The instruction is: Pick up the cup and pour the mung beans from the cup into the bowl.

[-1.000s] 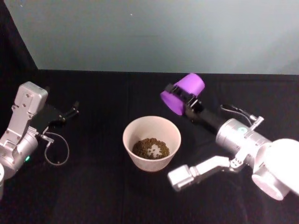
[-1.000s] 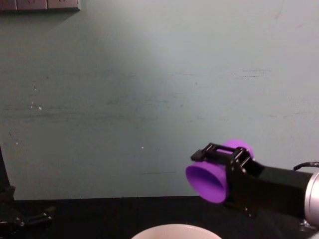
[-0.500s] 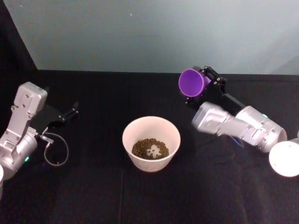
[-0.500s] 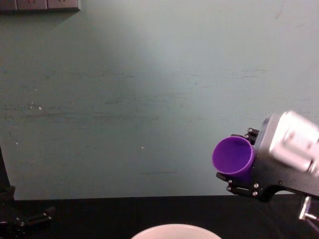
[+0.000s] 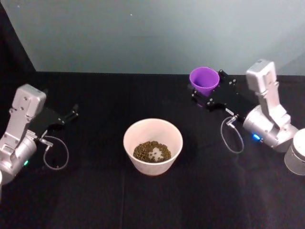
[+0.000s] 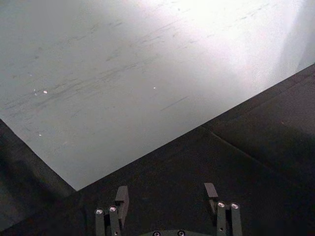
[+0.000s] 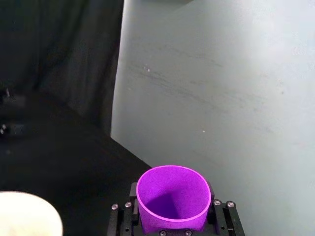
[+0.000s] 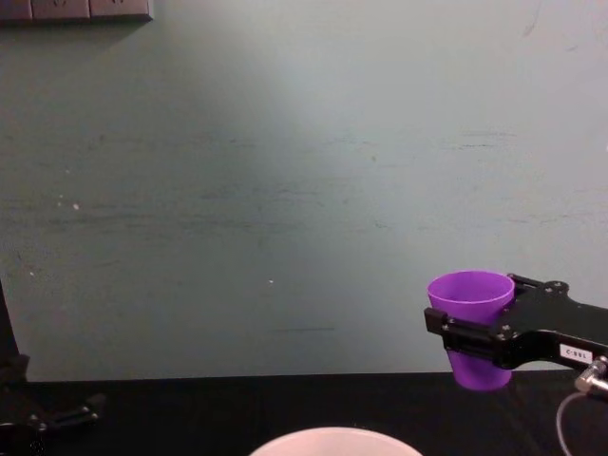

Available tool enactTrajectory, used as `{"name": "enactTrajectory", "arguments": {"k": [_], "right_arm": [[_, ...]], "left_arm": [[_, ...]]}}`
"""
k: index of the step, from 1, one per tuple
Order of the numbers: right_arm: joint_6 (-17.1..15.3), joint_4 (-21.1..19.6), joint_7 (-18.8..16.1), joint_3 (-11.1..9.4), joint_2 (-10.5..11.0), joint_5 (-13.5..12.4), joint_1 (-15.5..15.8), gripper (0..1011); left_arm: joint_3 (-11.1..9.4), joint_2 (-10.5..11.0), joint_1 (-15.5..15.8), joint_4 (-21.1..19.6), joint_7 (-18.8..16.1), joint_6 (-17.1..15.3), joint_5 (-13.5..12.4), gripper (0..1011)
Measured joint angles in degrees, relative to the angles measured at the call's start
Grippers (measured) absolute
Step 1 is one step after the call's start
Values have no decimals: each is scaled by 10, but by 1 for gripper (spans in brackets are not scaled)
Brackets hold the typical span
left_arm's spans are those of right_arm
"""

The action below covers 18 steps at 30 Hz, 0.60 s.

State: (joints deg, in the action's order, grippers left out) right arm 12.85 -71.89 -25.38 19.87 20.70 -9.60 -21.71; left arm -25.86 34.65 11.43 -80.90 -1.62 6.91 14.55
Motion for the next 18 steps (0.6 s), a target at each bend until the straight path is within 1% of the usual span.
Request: {"name": "enactTrajectory", "arguments": {"k": [1,2,6,18], "right_arm": [[-2,3,-7,-3,-2,-9,0,746],[-7,7,-19,-8,-5,-26,-1,746],[-18,10,-34,-16,-9,-55,-2,746],[-17,10,-33,-14,-8,-48,-2,746]], "left_arm": [[0,0,0,0,0,0,0,1000],[0,0,0,0,0,0,0,1000],[0,0,0,0,0,0,0,1000],[0,0,0,0,0,0,0,1000]]}}
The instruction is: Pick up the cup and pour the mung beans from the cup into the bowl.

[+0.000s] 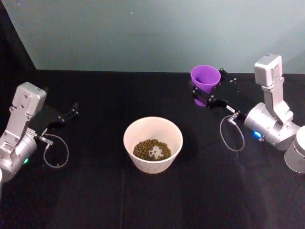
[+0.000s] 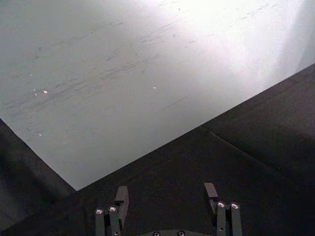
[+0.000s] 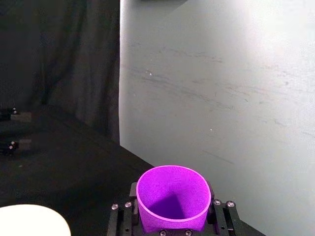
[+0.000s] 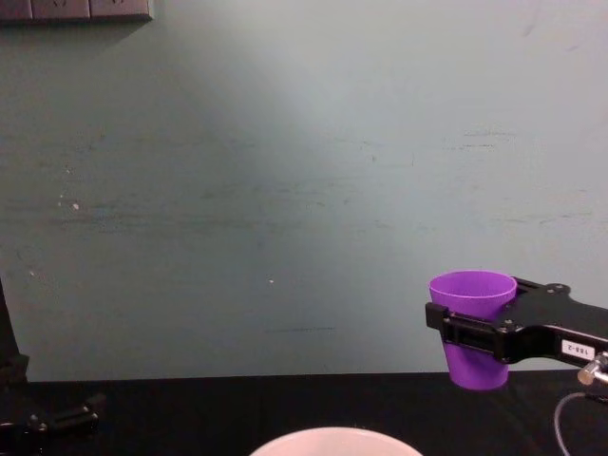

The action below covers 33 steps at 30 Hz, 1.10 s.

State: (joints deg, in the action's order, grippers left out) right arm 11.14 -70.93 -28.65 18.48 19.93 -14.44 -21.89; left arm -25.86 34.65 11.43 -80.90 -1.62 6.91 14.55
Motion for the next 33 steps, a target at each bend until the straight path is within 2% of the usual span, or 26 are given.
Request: {"name": "enactTrajectory", "arguments": {"k": [4,6,9,11,13,19,26,33], "right_arm": [[1,0,1,1,0,2,0,746],[0,1,-5,0,0,-6,0,746],[6,15,-29,1,1,-25,-4,746],[13,35,-53,2,1,-47,-8,746],[15,40,-58,2,1,-51,-9,746],[37,90,-100,8,6,-82,-14,746],[53,118,-115,11,9,-99,-12,746],[66,136,-115,17,11,-94,-7,746]], "left_arm": [[0,0,0,0,0,0,0,1000],[0,0,0,0,0,0,0,1000],[0,0,0,0,0,0,0,1000],[0,0,0,0,0,0,0,1000],[0,0,0,0,0,0,0,1000],[0,0,0,0,0,0,0,1000],[0,0,0,0,0,0,0,1000],[0,0,0,0,0,0,0,1000]]}}
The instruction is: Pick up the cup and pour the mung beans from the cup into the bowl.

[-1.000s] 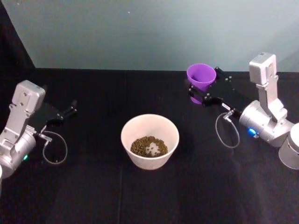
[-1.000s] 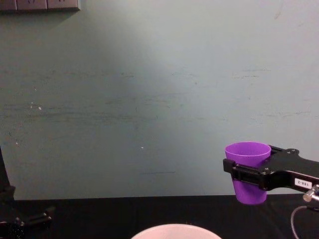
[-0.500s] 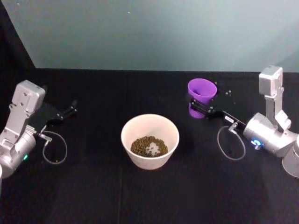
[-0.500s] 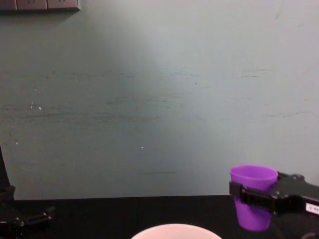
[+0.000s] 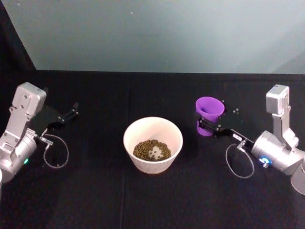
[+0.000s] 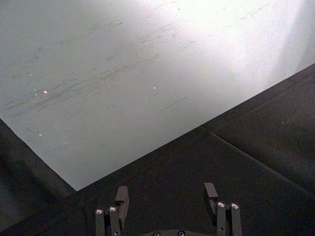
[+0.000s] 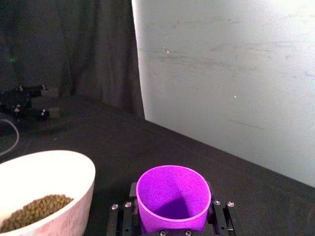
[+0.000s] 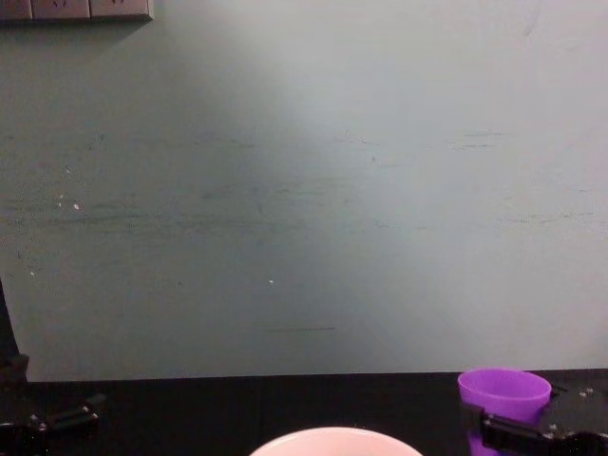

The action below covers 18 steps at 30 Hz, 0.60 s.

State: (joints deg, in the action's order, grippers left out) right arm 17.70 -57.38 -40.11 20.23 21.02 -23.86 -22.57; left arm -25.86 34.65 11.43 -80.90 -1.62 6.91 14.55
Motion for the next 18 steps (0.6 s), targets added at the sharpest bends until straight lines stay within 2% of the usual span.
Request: {"name": "enactTrajectory", "arguments": {"k": [11,18], "right_arm": [[15,11,3,7,1,14,1,746],[13,14,4,13,1,22,-1,746]], "left_arm": [[0,0,0,0,0,0,0,1000],[0,0,0,0,0,0,0,1000]]}}
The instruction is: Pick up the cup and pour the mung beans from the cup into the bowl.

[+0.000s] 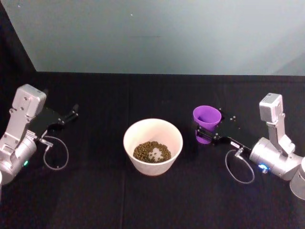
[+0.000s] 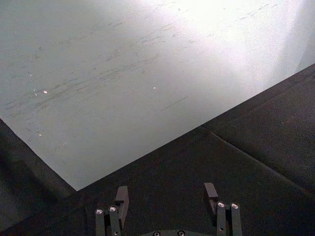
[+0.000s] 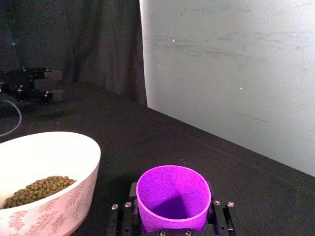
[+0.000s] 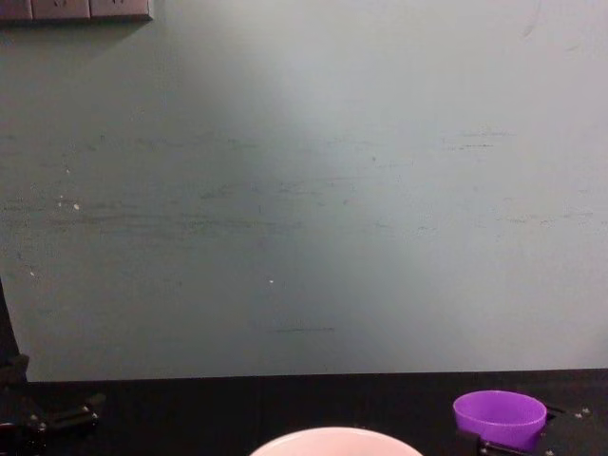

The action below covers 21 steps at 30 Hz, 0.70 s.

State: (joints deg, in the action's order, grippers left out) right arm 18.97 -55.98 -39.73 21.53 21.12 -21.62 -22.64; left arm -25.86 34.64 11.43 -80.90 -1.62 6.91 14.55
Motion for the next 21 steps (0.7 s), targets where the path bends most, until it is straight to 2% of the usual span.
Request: {"name": "enactTrajectory", "arguments": {"k": [14,18,21], "right_arm": [[-6,1,0,1,0,0,-1,746],[-6,1,0,1,0,1,-1,820],[-6,1,0,1,0,1,-1,935]], "left_arm": [[0,0,0,0,0,0,0,1000],[0,0,0,0,0,0,0,1000],[0,0,0,0,0,0,0,1000]]}}
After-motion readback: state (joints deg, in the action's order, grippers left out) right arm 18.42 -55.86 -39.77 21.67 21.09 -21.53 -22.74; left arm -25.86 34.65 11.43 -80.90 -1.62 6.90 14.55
